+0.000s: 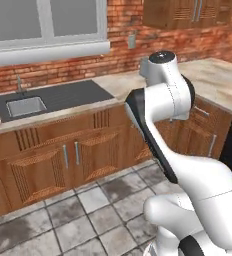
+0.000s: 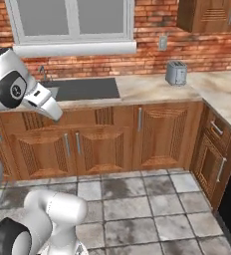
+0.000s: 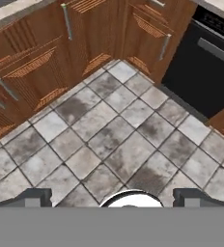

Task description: Move the mayonnaise and condiment bottle from the cabinet to the dining counter.

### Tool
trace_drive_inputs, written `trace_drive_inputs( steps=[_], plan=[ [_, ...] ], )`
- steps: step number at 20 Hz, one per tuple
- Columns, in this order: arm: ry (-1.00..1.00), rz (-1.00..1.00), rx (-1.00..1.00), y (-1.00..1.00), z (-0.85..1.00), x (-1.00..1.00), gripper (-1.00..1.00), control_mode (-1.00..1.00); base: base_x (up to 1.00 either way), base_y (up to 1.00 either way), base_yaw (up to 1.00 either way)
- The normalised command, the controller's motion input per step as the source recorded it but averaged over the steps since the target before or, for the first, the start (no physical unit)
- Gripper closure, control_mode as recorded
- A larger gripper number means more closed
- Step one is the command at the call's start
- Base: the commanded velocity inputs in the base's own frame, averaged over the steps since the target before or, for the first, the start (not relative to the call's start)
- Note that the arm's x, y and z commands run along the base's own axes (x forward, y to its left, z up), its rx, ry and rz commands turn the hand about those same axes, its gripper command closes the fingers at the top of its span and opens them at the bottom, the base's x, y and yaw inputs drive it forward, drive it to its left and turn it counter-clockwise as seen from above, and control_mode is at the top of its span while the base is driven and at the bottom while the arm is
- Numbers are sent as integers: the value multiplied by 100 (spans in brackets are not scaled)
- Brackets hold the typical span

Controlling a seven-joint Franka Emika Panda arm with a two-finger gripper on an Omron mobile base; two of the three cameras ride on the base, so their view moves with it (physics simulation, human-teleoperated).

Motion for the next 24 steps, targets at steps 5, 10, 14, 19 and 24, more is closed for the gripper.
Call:
trace_drive_inputs(
  steps=[5,10,14,19,24],
  plan=[
    [0,0,0,0,0,0,-100,100,-37,65,74],
    [0,0,0,0,0,0,-100,100,-11,96,52],
    [0,0,0,0,0,0,-100,100,0,100,21],
    [0,0,0,0,0,0,-100,100,7,98,6],
    [0,0,0,0,0,0,-100,100,55,51,0]
  ],
)
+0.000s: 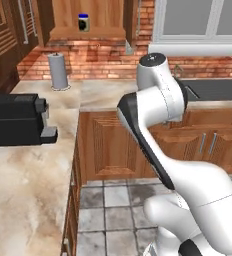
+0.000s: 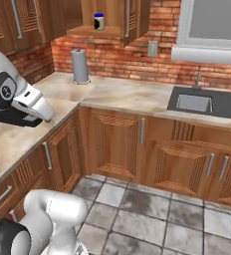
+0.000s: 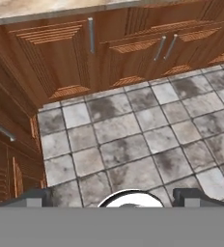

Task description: Move the mayonnaise and condiment bottle from the cabinet to the dining counter.

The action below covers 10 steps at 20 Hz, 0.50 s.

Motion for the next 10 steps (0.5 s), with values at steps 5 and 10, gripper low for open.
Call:
trace_drive_inputs(
  steps=[5,10],
  plan=[
    [0,0,0,0,0,0,-100,100,80,0,0],
    [0,0,0,0,0,0,-100,100,73,-25,0]
  ],
)
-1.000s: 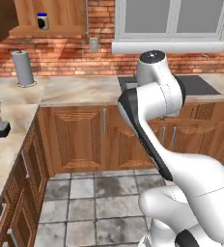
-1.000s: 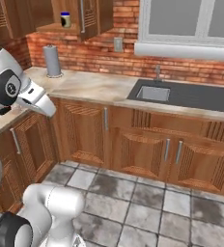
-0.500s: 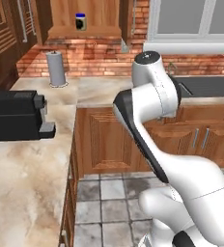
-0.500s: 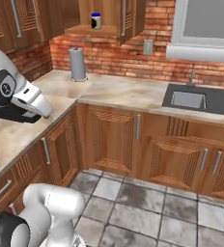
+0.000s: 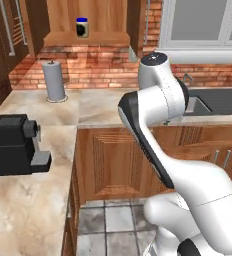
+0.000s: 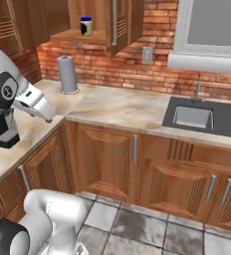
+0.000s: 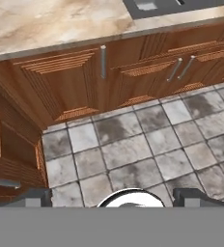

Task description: Move the mayonnaise and condiment bottle from the cabinet to the dining counter.

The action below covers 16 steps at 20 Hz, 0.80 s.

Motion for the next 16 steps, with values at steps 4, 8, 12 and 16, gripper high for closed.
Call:
trace_drive_inputs(
  steps=[4,8,12,16],
  plan=[
    [0,0,0,0,0,0,-100,100,78,-18,0],
    [0,0,0,0,0,0,-100,100,81,-4,0],
    [0,0,0,0,0,0,-100,100,78,0,0],
    [0,0,0,0,0,0,-100,100,73,0,1]
  ],
)
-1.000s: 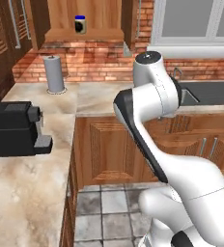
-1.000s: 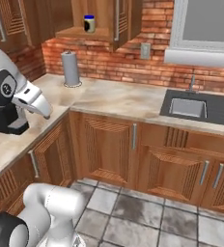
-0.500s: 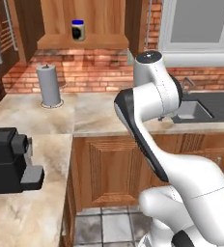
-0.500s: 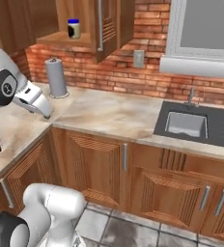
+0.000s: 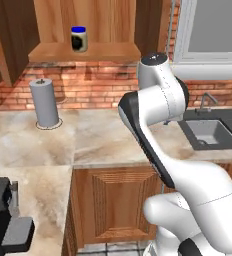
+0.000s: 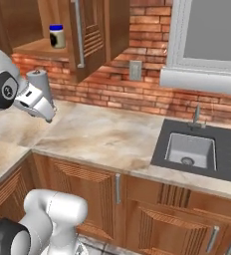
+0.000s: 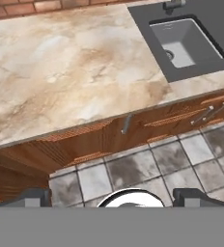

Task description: Move the mayonnaise and condiment bottle from the cabinet to the dining counter.

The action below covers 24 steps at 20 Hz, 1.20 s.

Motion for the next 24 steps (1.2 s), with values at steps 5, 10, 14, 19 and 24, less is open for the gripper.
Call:
trace_drive_inputs(
  steps=[5,10,14,19,24],
  plan=[
    [0,0,0,0,0,0,-100,100,77,15,1],
    [0,0,0,0,0,0,-100,100,48,48,0],
    [0,0,0,0,0,0,-100,100,9,68,2],
    [0,0,0,0,0,0,-100,100,17,66,1],
    [0,0,0,3,1,6,-100,-100,39,26,0]
  ],
)
